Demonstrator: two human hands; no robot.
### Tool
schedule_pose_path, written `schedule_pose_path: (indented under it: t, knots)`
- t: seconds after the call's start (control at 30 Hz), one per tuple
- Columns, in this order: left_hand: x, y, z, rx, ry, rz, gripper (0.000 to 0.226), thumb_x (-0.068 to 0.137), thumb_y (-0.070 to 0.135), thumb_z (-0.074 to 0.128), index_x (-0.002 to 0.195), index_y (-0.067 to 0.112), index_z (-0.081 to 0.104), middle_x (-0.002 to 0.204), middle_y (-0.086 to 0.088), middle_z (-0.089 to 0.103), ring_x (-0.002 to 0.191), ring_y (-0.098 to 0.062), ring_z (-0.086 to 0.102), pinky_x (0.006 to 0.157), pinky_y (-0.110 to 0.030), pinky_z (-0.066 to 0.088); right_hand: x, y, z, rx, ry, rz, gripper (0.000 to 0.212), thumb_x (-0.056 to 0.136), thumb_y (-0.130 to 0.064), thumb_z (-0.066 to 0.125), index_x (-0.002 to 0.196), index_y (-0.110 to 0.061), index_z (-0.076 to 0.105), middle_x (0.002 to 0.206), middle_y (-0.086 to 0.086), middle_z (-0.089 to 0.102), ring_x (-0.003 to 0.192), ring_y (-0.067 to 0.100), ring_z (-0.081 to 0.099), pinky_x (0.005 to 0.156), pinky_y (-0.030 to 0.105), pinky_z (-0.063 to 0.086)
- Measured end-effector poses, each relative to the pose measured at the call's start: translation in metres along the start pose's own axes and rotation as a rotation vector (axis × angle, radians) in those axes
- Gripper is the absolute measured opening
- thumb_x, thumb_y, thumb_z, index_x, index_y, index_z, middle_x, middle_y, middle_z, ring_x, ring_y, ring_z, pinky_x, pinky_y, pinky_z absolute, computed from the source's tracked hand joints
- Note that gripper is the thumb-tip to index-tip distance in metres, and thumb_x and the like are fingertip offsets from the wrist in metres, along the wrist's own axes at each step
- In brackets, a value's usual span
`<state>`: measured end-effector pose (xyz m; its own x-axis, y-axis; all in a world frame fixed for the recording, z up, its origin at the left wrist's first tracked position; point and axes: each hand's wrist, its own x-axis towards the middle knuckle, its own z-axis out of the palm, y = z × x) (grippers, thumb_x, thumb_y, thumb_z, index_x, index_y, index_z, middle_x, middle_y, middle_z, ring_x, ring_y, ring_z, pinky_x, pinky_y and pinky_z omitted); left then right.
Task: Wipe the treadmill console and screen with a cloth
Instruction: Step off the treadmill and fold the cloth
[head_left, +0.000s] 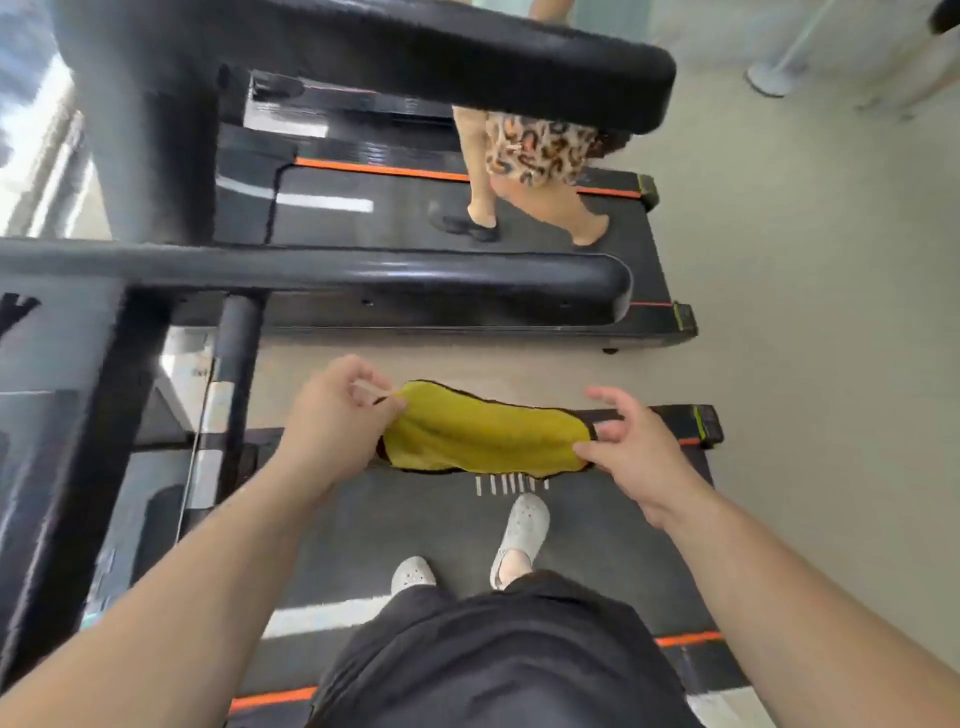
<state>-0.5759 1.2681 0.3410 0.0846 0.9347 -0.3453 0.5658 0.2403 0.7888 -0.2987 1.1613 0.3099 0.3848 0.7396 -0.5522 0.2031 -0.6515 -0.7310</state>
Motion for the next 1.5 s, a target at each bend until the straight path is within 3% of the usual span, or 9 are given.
schedule_pose_path:
  t: [0.2, 0.4, 0.5, 0.73, 0.83, 1.0, 1.13, 1.3, 1.5]
  knots:
    - [-0.001, 0.055, 0.073, -0.079, -0.266, 0.042, 0.031, 0.082, -0.009, 0.070, 0.087, 0.021, 0.069, 0.076, -0.004, 0.067, 0.070, -0.021, 0.062, 0.072, -0.032, 0.055, -0.030, 0.061, -0.078, 0.155, 0.328, -0.023, 0.031, 0.089, 0.002, 0.072, 0.079, -0.028, 0.074, 0.086, -0.006, 0.071, 0.082, 0.005, 0.064, 0.076, 0.024, 0.049]
    - [-0.002, 0.118, 0.179, 0.192, -0.489, 0.273, 0.030, 0.079, -0.001, 0.075, 0.089, 0.027, 0.074, 0.075, -0.008, 0.061, 0.066, -0.018, 0.054, 0.063, -0.024, 0.045, -0.043, 0.115, -0.167, 0.300, 0.520, -0.034, 0.032, 0.095, 0.006, 0.062, 0.097, -0.022, 0.076, 0.097, -0.009, 0.072, 0.073, -0.017, 0.062, 0.069, 0.002, 0.044]
    - [-0.016, 0.154, 0.249, 0.421, -0.632, 0.383, 0.033, 0.074, 0.007, 0.082, 0.101, 0.026, 0.074, 0.087, -0.003, 0.074, 0.081, -0.023, 0.070, 0.080, -0.037, 0.057, -0.053, 0.145, -0.222, 0.379, 0.592, 0.002, 0.033, 0.095, 0.006, 0.062, 0.106, -0.022, 0.076, 0.097, -0.011, 0.071, 0.073, -0.011, 0.063, 0.071, 0.004, 0.045]
    - [-0.062, 0.241, 0.408, 0.783, -0.709, 0.842, 0.030, 0.078, 0.008, 0.071, 0.107, 0.016, 0.076, 0.101, -0.002, 0.065, 0.103, -0.022, 0.061, 0.078, -0.025, 0.039, -0.096, 0.216, -0.346, 0.460, 0.744, 0.068, 0.046, 0.091, 0.009, 0.064, 0.099, -0.035, 0.075, 0.105, -0.004, 0.077, 0.097, 0.010, 0.071, 0.085, 0.017, 0.053]
    - [-0.069, 0.271, 0.461, 0.791, -0.747, 0.971, 0.022, 0.079, 0.007, 0.068, 0.097, 0.016, 0.077, 0.093, 0.003, 0.059, 0.094, -0.019, 0.056, 0.073, -0.020, 0.033, -0.115, 0.239, -0.384, 0.489, 0.800, 0.126, 0.039, 0.088, 0.003, 0.072, 0.097, -0.035, 0.074, 0.098, -0.002, 0.077, 0.082, 0.005, 0.071, 0.071, 0.014, 0.051]
    - [-0.066, 0.319, 0.539, 0.738, -0.862, 1.121, 0.014, 0.086, 0.012, 0.071, 0.080, 0.024, 0.075, 0.079, 0.011, 0.051, 0.077, -0.006, 0.046, 0.071, -0.005, 0.033, -0.121, 0.275, -0.421, 0.487, 0.803, 0.313, 0.035, 0.078, -0.010, 0.088, 0.101, -0.032, 0.074, 0.095, 0.008, 0.078, 0.091, 0.027, 0.075, 0.087, 0.038, 0.059]
    - [-0.061, 0.352, 0.605, 0.602, -1.011, 1.084, 0.008, 0.085, 0.014, 0.077, 0.083, 0.021, 0.077, 0.097, 0.009, 0.062, 0.091, 0.003, 0.053, 0.082, -0.004, 0.036, -0.110, 0.290, -0.454, 0.307, 0.785, 0.459, 0.040, 0.075, -0.019, 0.090, 0.111, -0.023, 0.072, 0.094, -0.008, 0.066, 0.076, 0.008, 0.064, 0.055, 0.009, 0.043]
    - [-0.066, 0.404, 0.683, 0.539, -1.223, 0.850, 0.016, 0.092, 0.012, 0.069, 0.086, 0.025, 0.077, 0.085, 0.010, 0.073, 0.076, -0.002, 0.064, 0.061, -0.008, 0.042, -0.101, 0.312, -0.500, 0.078, 0.851, 0.645, 0.035, 0.081, -0.023, 0.082, 0.115, -0.022, 0.074, 0.092, -0.016, 0.049, 0.079, 0.006, 0.050, 0.058, 0.011, 0.034]
    - [-0.078, 0.443, 0.771, 0.638, -1.369, 0.939, 0.015, 0.093, 0.018, 0.069, 0.086, 0.030, 0.075, 0.075, 0.007, 0.071, 0.063, -0.004, 0.057, 0.058, -0.013, 0.039, -0.107, 0.335, -0.542, 0.039, 0.969, 0.738, 0.006, 0.086, -0.022, 0.077, 0.080, -0.020, 0.076, 0.093, 0.000, 0.065, 0.087, 0.021, 0.060, 0.066, 0.032, 0.042]
